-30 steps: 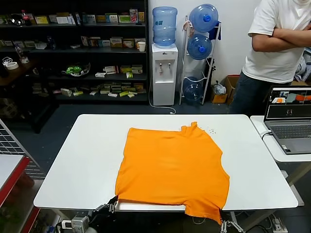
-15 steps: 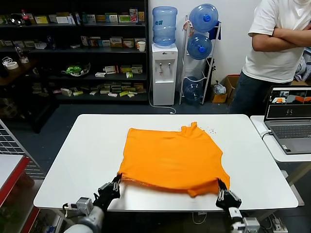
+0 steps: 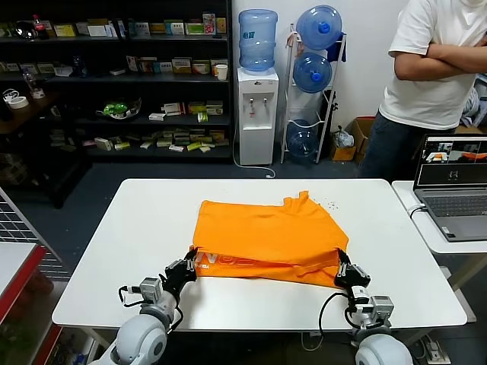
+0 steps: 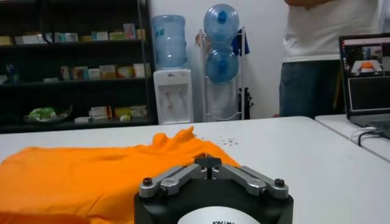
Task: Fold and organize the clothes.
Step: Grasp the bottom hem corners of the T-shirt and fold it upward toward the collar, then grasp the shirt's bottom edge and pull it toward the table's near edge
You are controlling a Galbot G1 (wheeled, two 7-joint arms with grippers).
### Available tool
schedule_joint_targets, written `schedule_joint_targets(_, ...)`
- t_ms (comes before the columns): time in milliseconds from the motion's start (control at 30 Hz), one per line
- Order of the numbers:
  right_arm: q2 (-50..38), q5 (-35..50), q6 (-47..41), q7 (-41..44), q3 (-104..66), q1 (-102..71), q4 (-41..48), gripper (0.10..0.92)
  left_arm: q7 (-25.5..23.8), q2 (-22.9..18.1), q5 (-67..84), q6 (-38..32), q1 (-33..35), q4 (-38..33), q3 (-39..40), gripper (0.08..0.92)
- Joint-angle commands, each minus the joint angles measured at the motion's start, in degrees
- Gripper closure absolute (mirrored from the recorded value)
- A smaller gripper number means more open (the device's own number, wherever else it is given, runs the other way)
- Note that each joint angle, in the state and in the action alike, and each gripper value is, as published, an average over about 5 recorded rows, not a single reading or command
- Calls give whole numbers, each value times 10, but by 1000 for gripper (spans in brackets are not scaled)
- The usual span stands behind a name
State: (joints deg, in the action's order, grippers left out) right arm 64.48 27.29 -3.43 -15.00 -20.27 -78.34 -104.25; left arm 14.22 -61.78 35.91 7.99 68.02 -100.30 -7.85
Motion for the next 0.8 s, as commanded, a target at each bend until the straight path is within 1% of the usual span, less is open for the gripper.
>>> schedule_joint_targets(33, 1, 4, -10, 1, 21, 43, 37, 819, -4, -5, -6, 9, -37, 40, 9, 883)
schedule_joint_targets(100, 0, -1, -10, 5, 21, 37, 34, 758, -7, -2, -8, 11, -26, 30, 3, 848)
schedule_joint_targets(200, -6, -19, -10, 11, 12, 15, 16, 672, -10, 9, -10, 17, 4, -2, -8, 765)
schedule_joint_targets(333, -19, -40, -10, 22, -11, -38, -21, 559, -13, 25, -16, 28, 57, -55, -26, 644)
schedule_joint_targets(433, -28, -53, -11, 31, -29, -95, -41, 472, -20, 25, -29, 31, 101, -77, -38, 557)
schedule_joint_targets(533, -32, -63, -17, 38, -44, -152, -49, 386, -38, 10, -46, 26, 132, -73, -43, 471)
schedule_joint_targets(600, -32, -64, -21, 40, -52, -174, -45, 325, -49, -4, -58, 19, 137, -60, -43, 419)
schedule_joint_targets(700, -30, -57, -26, 39, -62, -182, -33, 249, -56, -23, -70, 13, 123, -35, -40, 332)
schedule_joint_targets(800, -28, -50, -30, 38, -64, -171, -22, 210, -59, -35, -74, 12, 100, -11, -38, 248)
